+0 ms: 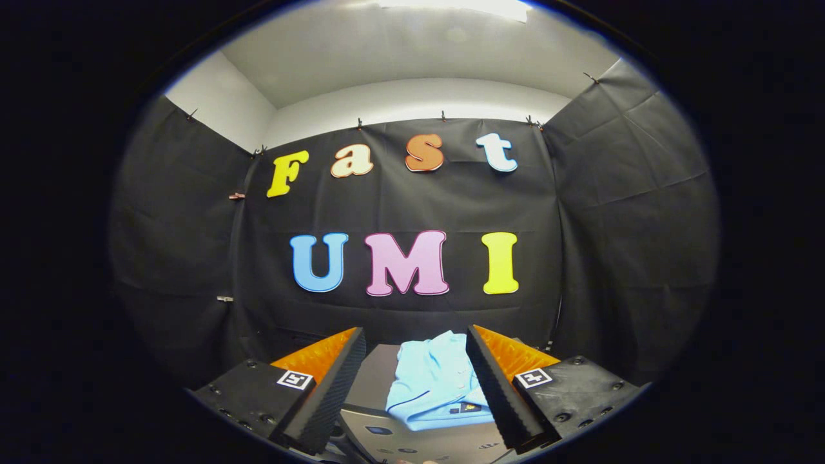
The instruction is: Put the clothes into the washing machine and then close the washing machine lid.
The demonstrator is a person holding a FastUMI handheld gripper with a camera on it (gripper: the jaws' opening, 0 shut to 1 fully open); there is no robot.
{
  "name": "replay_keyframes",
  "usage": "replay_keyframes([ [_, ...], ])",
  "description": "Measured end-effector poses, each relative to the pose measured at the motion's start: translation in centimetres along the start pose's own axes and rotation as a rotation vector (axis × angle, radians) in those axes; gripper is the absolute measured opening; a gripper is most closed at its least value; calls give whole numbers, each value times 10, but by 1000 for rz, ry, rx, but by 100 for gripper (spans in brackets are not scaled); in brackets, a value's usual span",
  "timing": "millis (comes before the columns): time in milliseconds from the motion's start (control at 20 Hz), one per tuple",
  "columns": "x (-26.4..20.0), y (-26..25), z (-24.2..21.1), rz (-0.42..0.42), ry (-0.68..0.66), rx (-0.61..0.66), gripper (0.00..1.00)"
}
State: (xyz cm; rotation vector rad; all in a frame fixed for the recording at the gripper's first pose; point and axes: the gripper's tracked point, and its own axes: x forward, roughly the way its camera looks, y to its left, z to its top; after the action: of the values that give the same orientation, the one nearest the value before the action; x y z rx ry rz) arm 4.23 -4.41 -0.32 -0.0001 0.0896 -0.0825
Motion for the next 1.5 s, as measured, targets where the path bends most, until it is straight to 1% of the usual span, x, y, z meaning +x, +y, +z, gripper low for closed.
replay_keyframes([
  [100,13,-7,0,-13,23,-1,98],
  [250,37,-15,-3,-9,56,13,98],
  [450,86,-40,-16,-65,148,27,98],
  [550,107,-47,-24,-72,195,44,99],
  [800,155,-56,-64,-69,366,62,98],
  [1000,188,-69,-104,-106,502,58,99],
  [1150,202,-74,-140,-113,631,61,98],
  [1300,216,-86,-162,-142,696,60,99],
  [1450,216,-87,-181,-148,775,91,98],
  [1500,213,-88,-188,-150,801,82,99],
])
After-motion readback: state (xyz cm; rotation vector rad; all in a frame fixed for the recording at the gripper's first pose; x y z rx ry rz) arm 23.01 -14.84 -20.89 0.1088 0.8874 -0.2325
